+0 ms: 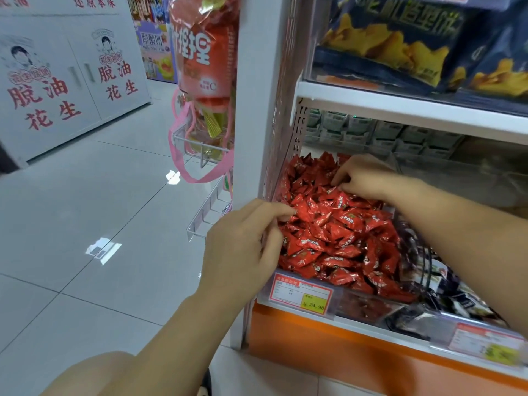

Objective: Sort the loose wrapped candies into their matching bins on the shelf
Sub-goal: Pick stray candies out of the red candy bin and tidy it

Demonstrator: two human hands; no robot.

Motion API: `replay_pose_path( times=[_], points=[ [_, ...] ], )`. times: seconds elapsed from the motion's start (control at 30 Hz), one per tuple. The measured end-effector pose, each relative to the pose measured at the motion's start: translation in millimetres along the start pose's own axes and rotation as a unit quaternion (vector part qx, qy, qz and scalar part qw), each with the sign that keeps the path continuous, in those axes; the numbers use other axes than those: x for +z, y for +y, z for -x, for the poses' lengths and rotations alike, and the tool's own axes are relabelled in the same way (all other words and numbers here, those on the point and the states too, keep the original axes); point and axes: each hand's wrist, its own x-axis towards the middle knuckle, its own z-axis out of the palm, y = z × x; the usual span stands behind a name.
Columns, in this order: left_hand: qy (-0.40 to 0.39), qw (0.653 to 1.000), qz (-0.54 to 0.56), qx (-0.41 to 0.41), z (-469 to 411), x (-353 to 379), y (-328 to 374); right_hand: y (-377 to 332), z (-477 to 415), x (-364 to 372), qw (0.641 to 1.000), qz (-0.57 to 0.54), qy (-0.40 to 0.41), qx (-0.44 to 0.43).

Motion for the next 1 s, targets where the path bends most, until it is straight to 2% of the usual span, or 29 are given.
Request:
replay_pose_path(
  times=[0.23, 0.37, 0.5, 0.63, 0.7, 0.8, 0.9, 1.0],
  points=[
    [-0.008, 0.999, 0.012, 0.032, -3.3, 5.6, 9.1, 0.3, -11.6, 8.3, 0.991, 0.053, -0.118, -0.034],
    [-0.031, 0.998, 0.036, 0.052, -5.7, 8.5, 12.9, -2.6, -14.4, 7.5, 0.987, 0.076, -0.139, -0.022],
    [-0.059, 0.994, 0.063, 0.064, -9.0, 15.0, 18.3, -1.0, -0.3, -4.8, 0.997, -0.036, -0.071, 0.000],
    [-0.056, 0.994, 0.079, 0.045, -15.8, 19.3, 20.2, -0.4, 22.2, -13.5, 0.986, -0.157, 0.044, 0.026],
    [-0.058, 0.994, 0.086, 0.028, -18.1, 21.7, 21.2, -1.1, 37.4, -16.0, 0.973, -0.206, 0.104, 0.028],
    [-0.068, 0.994, 0.084, 0.012, -18.7, 26.0, 21.4, 0.8, 67.3, -16.4, 0.931, -0.301, 0.200, 0.048],
    [-0.073, 0.995, 0.075, 0.002, -16.5, 29.0, 20.3, 12.5, 96.5, -12.2, 0.902, -0.314, 0.289, 0.064],
    [-0.076, 0.995, 0.068, 0.002, -11.9, 29.8, 21.3, 32.4, 116.5, -3.6, 0.899, -0.266, 0.330, 0.110]
  ],
)
